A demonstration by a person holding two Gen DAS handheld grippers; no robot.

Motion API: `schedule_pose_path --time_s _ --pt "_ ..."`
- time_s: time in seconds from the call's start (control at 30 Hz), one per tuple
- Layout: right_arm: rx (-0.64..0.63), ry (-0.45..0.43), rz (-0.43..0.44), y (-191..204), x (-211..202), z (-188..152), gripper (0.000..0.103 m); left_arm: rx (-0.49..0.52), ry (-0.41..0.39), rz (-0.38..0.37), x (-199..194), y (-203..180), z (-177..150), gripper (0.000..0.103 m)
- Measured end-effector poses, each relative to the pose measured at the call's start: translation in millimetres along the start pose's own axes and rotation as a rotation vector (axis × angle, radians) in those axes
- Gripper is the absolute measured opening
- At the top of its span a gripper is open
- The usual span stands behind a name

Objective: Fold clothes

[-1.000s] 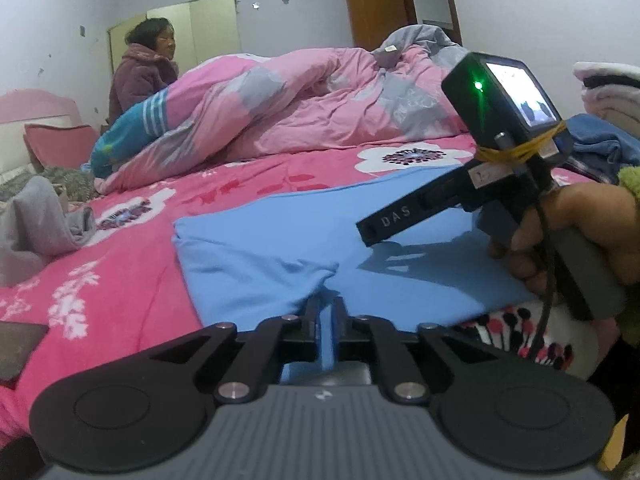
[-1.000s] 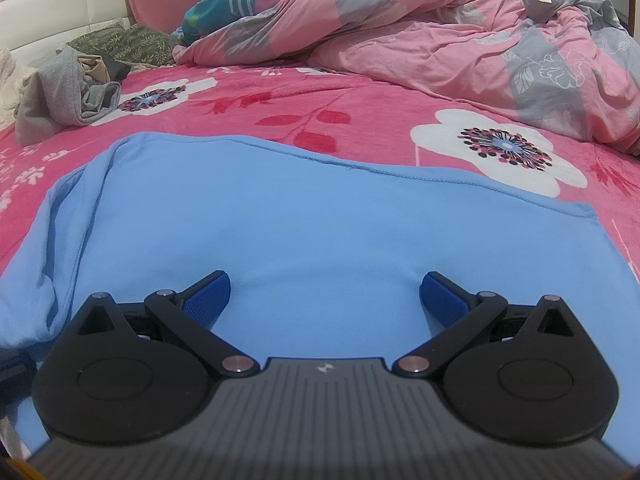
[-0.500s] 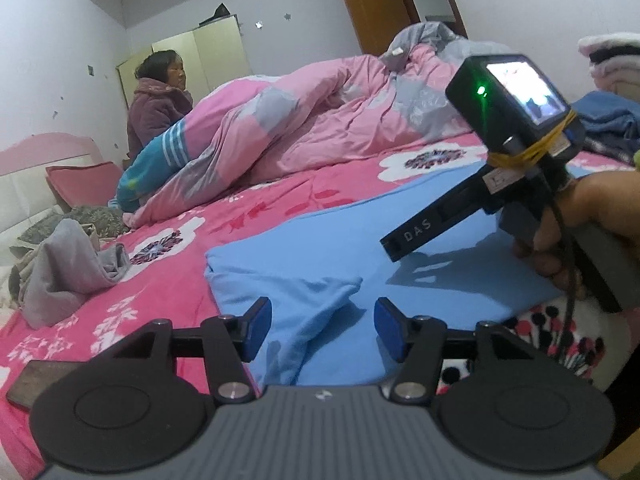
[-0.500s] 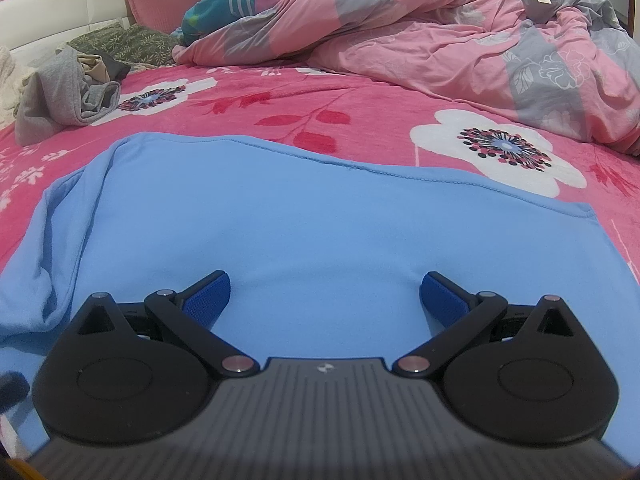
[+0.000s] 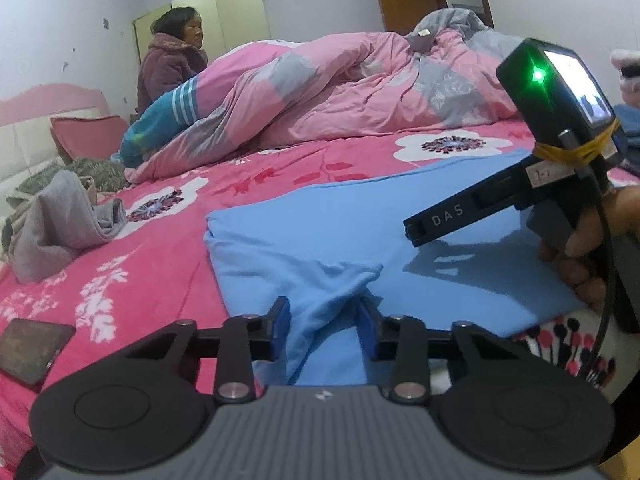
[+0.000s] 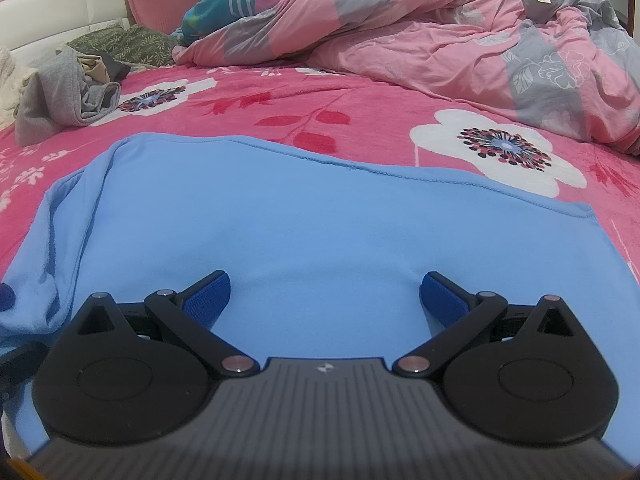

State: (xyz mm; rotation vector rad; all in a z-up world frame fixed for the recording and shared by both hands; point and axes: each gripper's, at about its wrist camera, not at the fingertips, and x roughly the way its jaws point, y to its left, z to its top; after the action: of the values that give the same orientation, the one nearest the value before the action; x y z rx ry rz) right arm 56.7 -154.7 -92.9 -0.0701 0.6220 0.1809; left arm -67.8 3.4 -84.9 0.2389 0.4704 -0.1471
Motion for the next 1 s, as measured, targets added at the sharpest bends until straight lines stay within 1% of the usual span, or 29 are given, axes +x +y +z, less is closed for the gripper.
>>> schedule_pose_path --time_s 0.07,0.13,0.2,0.3,0.4,0.47,0.57,0.7,0.77,0.87,0.93,0.97,1.0 --pt "0.000 0.023 0.010 -1.4 0.2 4.3 0.102 -0.020 -0.010 -0.010 -0.4 3.1 -0.8 0.035" --pt "-0.010 0.068 0.027 -2.2 -0.3 12.6 0.102 -0.050 -0.026 -0.021 -2.4 7.5 -4.0 0.034" --pt "-0.032 0.117 0.054 -0.9 -3.2 26.1 0.102 -0.077 -0.037 -0.028 -3.2 11.7 -7.1 0.029" --pt "-0.015 0.108 0.133 6.5 -14.3 48.9 0.102 -0.118 -0.055 -0.037 -4.2 18.5 -11.4 0.021" --pt "-0.026 0.116 0.262 30.5 -14.2 71.9 0.102 -0.157 -0.072 -0.047 -5.3 25.1 -14.5 0.015" --pt "-0.039 0.140 0.340 51.1 -7.3 84.8 0.102 -0.181 -0.083 -0.053 -6.6 29.3 -16.7 0.011" --pt "-0.073 0.167 0.391 80.3 7.1 97.3 0.102 -0.219 -0.098 -0.070 -8.8 35.8 -21.2 0.008" --pt "-0.148 0.194 0.409 112.9 28.2 107.5 0.100 -0.246 -0.121 -0.099 -12.6 41.4 -25.6 0.006" --pt "-0.168 0.219 0.419 123.1 40.4 109.2 0.098 -0.263 -0.138 -0.115 -14.7 44.3 -27.1 0.005" --pt "-0.194 0.250 0.429 136.5 55.0 111.3 0.089 -0.280 -0.160 -0.134 -16.1 47.8 -28.8 0.005" --pt "-0.212 0.264 0.429 144.3 61.1 110.9 0.079 -0.291 -0.170 -0.143 -16.2 49.7 -30.0 0.004" --pt "-0.220 0.269 0.424 146.5 63.8 110.3 0.076 -0.296 -0.174 -0.147 -16.1 50.6 -30.6 0.004" --pt "-0.227 0.274 0.419 148.6 66.4 109.7 0.068 -0.300 -0.176 -0.149 -15.9 51.5 -31.1 0.004"
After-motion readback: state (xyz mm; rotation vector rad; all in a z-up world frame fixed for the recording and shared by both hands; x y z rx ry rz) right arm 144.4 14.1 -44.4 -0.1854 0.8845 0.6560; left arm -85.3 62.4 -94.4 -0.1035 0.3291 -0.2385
